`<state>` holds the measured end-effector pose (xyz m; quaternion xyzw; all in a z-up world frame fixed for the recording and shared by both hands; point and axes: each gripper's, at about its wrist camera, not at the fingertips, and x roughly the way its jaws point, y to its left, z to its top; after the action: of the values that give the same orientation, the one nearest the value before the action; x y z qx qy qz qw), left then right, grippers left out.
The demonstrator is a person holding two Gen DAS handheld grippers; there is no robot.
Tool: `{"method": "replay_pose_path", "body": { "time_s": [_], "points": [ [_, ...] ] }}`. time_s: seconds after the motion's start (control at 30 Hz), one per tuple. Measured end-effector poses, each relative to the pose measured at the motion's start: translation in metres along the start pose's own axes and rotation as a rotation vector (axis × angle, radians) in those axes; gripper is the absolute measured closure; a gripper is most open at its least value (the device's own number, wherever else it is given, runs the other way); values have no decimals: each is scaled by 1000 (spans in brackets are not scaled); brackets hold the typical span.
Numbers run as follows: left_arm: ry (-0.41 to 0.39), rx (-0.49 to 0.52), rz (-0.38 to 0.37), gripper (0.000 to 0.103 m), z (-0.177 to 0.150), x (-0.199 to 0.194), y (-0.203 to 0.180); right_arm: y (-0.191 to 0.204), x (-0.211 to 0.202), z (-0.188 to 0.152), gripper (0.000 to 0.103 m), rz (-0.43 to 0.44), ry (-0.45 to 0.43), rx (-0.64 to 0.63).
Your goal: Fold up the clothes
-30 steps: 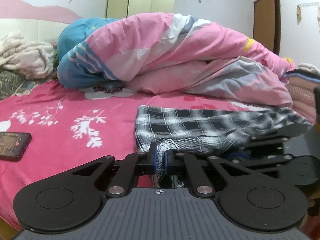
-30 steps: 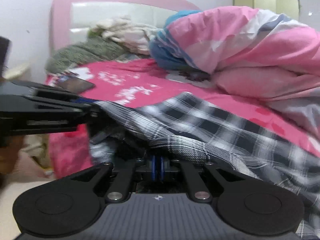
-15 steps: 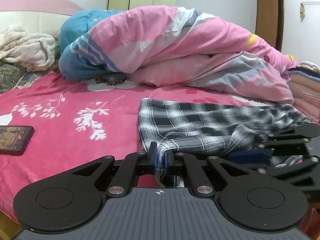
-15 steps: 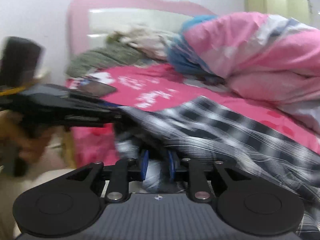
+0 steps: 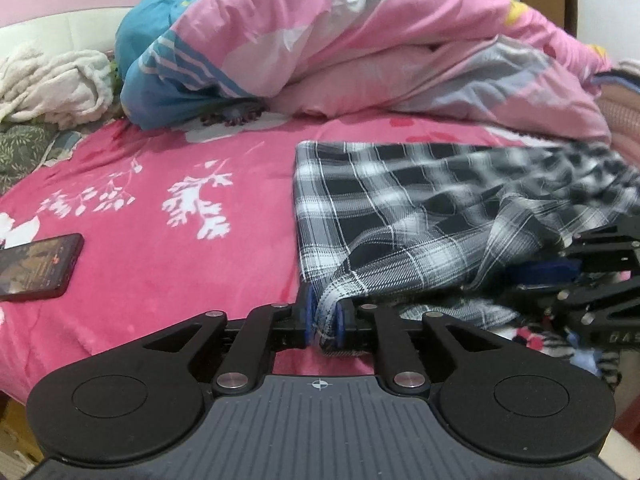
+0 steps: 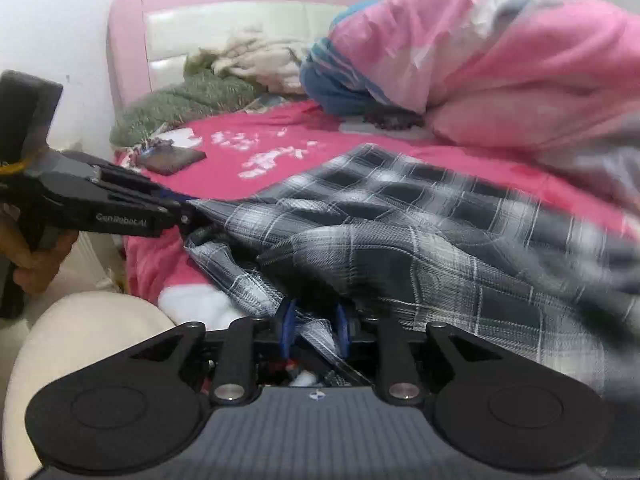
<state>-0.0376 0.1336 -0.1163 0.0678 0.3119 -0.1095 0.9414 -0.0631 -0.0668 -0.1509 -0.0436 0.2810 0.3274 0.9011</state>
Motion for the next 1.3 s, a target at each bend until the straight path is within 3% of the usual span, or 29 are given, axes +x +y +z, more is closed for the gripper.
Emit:
{"method": "replay_pose_path", "body": {
  "time_s": [0.13,0.27,0.47,0.7,0.8,0.87,0.97,1.13,1.2,1.3],
  "points": [
    [-17,89,60,68,-1,-12,-6,-5,-18,7,77,47,-47,-21],
    [-44,180,64,67,-3,-25,-16,-14,-40,9,77,30,-89,-47],
    [-76,251,23,67,1,-23,-35,-30,-51,4,79,-10,-68,0],
    [-64,384,41,67,2,0,-59,-31,-45,3,91,19,-55,29],
    [-64,360,27,71,4,4,-57,-27,-39,6,92,32,-58,30],
    [-75,337,18,80,6,5,-55,-26,-35,9,92,36,-64,32],
    [-119,287,4,90,7,1,-49,-24,-28,15,93,42,-69,30],
    [-198,207,-22,96,9,-6,-40,-16,-8,19,93,67,-38,11],
    [-241,187,-42,97,9,-12,-36,-11,3,20,93,31,-27,-4],
    [-255,182,-65,97,6,-17,-34,1,14,21,94,-94,-64,-56]
  ]
}}
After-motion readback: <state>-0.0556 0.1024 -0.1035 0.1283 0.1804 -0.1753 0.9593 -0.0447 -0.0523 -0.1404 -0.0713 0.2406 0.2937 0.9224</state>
